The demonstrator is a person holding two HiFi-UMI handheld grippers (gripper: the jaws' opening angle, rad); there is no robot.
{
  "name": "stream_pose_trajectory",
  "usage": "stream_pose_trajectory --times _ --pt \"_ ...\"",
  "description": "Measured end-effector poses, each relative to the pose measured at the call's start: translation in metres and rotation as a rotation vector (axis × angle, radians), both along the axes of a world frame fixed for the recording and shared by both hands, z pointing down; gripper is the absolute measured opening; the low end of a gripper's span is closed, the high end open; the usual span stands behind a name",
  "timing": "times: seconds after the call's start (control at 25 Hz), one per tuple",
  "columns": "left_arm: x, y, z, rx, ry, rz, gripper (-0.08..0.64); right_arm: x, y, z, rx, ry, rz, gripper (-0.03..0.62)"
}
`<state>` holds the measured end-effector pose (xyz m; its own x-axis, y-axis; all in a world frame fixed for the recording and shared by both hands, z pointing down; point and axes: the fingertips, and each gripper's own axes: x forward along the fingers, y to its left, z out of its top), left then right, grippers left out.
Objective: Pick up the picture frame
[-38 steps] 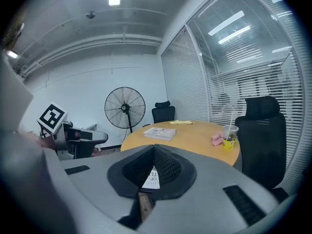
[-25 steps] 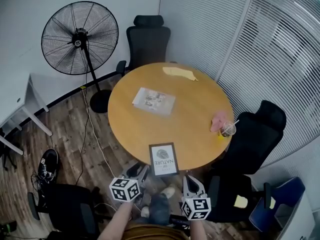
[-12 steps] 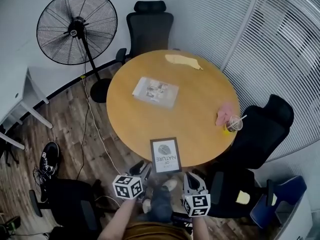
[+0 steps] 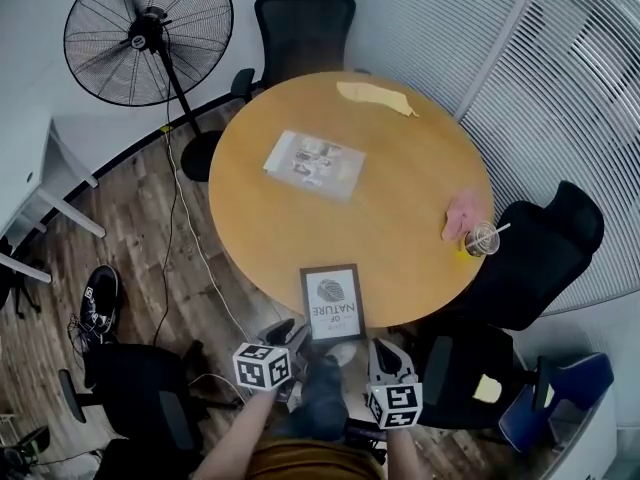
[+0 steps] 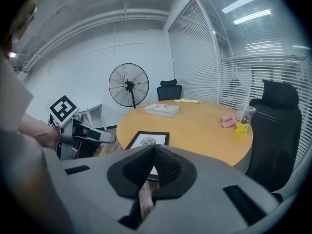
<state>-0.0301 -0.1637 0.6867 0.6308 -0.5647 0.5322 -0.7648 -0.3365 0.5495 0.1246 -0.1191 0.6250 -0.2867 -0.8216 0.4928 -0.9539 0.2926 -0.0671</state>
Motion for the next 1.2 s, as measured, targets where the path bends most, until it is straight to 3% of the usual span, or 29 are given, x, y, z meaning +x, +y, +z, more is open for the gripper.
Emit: stream_pose_trajectory --times 0.48,0.84,1.2 --pt "0.013 0.0 0.048 -0.157 -0.029 0.005 0.199 0.01 -0.013 0.031 -0.083 -0.01 -0.036 0.012" --pt "0.024 0.001 0.073 -0.297 0.058 0.005 0.235 0.016 -0.021 0.046 -0.111 -0.009 -0.054 0.012" --pt "0.037 0.005 0.086 -0.358 0.091 0.047 0.232 0.024 -0.026 0.05 -0.126 -0.013 -0.037 0.012"
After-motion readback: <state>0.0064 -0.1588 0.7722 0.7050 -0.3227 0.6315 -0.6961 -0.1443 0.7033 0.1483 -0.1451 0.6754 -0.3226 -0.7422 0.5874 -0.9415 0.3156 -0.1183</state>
